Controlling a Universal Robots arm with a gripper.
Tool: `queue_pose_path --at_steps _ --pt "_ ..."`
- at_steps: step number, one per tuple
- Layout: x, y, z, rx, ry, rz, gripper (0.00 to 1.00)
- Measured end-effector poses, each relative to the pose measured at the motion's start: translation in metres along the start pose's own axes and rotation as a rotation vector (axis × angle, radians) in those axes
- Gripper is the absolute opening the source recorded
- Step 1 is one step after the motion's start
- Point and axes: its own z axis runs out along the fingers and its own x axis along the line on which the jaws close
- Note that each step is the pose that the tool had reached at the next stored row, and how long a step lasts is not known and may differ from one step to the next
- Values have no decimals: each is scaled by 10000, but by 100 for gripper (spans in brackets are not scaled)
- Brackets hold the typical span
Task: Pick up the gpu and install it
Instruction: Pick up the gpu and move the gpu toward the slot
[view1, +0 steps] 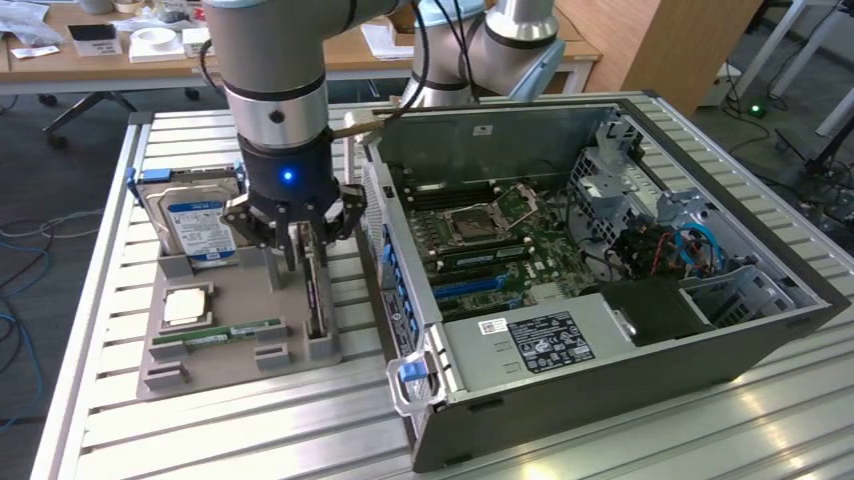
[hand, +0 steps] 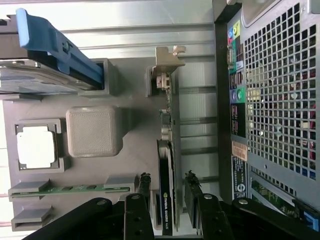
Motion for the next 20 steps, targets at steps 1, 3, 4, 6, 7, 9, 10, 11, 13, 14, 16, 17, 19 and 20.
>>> queue_pose_path --at_steps 1,3,4,6,7,9,10,11,13,14,16,17,19,20 --pt "0 0 18 -1 -1 0 42" --pt "1 -1 52 0 -1 -1 42" --pt "1 -1 70 -1 -1 0 42" --pt "2 -1 101 0 0 0 42" --pt "3 -1 115 -1 -2 0 42" --pt "4 -2 144 0 -1 0 42" --pt "4 -2 161 -1 -1 -1 42" --pt "4 -2 179 0 0 -1 42" --pt "5 -3 217 0 0 -1 42" --pt "6 -3 233 0 -1 -1 42" --pt "6 -3 257 0 0 -1 42" --pt "7 -3 266 -1 -1 -1 42" --pt "7 -3 289 -1 -1 -1 42" --pt "8 -3 302 -1 0 0 42"
